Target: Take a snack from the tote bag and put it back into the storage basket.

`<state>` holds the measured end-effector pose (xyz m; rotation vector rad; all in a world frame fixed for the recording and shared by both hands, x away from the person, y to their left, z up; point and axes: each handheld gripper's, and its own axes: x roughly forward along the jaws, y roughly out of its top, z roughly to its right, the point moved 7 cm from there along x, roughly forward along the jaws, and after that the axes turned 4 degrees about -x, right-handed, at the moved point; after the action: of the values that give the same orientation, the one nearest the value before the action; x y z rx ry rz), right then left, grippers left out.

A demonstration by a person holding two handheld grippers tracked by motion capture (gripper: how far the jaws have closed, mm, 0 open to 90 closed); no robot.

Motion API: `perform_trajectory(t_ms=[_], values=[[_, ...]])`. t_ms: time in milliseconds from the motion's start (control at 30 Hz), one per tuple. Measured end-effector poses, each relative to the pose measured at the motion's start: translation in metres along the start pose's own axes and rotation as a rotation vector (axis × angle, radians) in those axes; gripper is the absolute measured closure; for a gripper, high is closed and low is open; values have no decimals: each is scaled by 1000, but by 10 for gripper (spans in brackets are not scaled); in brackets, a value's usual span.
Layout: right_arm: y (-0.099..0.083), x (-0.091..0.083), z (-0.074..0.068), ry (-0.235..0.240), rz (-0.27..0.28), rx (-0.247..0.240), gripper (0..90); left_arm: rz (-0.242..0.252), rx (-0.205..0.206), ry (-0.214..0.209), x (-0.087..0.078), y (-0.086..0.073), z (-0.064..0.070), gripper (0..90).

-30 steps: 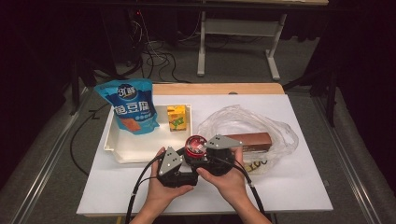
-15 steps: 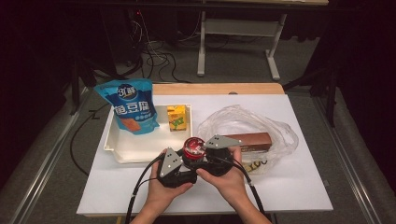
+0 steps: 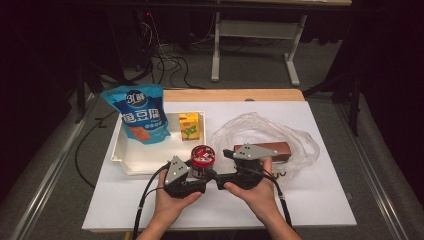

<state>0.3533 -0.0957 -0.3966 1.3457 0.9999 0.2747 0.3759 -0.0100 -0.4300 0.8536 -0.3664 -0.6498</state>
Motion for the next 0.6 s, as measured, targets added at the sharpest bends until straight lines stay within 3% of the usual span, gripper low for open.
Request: perform_trajectory(t_ms=[600], values=[[-38, -44, 49, -138, 18, 50, 187, 95, 4, 58, -20, 40, -37, 261]])
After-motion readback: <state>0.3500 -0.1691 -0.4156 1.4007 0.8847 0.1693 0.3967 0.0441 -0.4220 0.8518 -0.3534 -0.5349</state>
